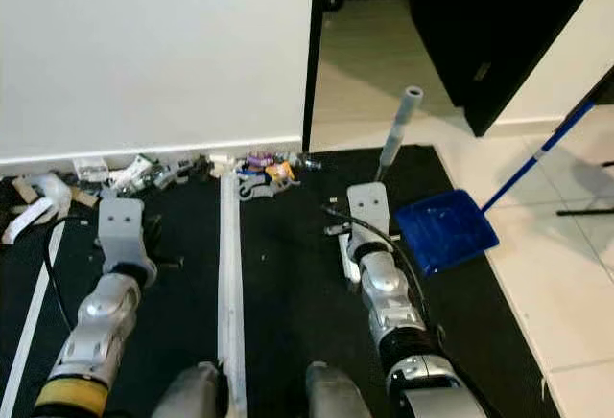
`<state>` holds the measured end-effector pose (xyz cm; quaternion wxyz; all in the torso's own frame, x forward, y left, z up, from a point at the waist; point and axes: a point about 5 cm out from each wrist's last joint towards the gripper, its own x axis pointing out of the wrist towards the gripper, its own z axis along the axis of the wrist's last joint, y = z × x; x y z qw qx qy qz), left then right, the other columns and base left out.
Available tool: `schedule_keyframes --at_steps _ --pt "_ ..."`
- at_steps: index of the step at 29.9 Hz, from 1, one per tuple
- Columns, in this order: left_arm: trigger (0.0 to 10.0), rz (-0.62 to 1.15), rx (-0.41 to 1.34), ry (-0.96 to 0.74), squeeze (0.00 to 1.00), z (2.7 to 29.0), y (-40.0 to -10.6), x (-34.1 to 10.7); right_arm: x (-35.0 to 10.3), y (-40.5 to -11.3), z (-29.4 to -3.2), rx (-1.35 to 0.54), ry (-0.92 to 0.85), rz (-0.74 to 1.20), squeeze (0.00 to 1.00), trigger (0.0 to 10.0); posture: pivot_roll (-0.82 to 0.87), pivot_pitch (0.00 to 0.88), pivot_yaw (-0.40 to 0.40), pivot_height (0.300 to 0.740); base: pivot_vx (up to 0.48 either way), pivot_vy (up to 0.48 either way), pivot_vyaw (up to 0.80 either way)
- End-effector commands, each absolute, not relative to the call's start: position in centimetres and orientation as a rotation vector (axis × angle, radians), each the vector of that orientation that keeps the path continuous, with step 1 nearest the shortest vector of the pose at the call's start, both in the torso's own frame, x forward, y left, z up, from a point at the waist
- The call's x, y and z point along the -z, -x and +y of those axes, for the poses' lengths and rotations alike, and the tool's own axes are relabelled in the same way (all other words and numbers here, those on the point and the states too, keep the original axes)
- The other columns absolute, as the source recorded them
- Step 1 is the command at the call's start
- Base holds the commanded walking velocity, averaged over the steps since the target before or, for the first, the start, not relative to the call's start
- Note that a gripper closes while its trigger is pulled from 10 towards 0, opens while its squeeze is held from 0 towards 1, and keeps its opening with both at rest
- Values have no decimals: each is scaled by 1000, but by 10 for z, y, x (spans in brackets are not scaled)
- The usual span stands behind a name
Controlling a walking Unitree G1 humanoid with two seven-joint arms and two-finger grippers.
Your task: Sweep floor
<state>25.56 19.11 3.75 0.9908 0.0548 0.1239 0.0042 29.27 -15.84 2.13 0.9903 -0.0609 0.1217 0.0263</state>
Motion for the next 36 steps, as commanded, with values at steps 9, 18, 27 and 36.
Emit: schedule_keyframes --at_steps 9,18,27,36 --pt "10000 274 -18 -119 0 194 -252 -34 -20 -291 -157 -53 114 252 0 10000 32 11 -8 740 0 -276 0" --pt "10000 279 -21 -120 0 195 -251 -33 -19 -290 -156 -54 112 254 0 10000 33 16 -5 740 0 -297 0" --pt "10000 284 -22 -122 0 196 -251 -33 -18 -289 -156 -52 110 258 0 10000 32 20 -3 740 0 -296 0" --pt "10000 289 -23 -124 0 196 -252 -33 -18 -289 -156 -51 110 258 0 10000 32 21 -3 740 0 -147 0"
